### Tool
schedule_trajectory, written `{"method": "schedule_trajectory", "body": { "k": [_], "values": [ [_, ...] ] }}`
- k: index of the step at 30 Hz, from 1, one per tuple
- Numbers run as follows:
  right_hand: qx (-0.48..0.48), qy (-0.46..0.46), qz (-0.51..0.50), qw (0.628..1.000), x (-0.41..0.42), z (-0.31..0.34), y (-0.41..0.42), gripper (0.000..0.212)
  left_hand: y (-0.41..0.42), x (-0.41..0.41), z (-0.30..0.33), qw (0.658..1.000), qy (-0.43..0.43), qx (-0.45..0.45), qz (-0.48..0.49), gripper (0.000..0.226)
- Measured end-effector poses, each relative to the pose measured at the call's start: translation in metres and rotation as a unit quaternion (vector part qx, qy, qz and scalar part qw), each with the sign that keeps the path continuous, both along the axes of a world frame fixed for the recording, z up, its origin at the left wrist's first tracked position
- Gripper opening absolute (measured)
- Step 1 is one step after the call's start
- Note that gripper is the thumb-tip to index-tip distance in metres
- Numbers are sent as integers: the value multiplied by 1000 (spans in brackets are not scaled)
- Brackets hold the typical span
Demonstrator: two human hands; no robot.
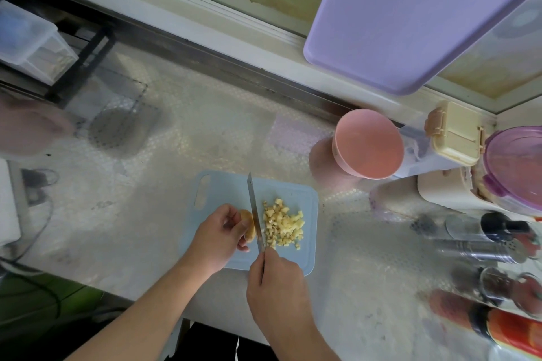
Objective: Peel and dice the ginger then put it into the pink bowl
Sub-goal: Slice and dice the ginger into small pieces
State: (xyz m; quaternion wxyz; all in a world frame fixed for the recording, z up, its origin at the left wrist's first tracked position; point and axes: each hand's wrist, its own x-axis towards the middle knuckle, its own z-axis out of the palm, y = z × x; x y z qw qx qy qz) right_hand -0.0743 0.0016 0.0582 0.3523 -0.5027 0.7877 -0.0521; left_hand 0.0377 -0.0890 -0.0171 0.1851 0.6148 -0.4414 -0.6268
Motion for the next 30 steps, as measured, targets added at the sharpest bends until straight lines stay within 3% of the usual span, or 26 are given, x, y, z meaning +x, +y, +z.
{"method": "schedule_trajectory", "body": {
  "k": [21, 30],
  "values": [
    [2, -17, -35, 999, -1, 8, 3, 37, 0, 1, 3, 1000, -3, -2, -4, 25],
    [47, -4, -21, 999, 0, 12, 4, 30, -1, 1, 3, 999, -11, -24, -28, 23]
  ]
}}
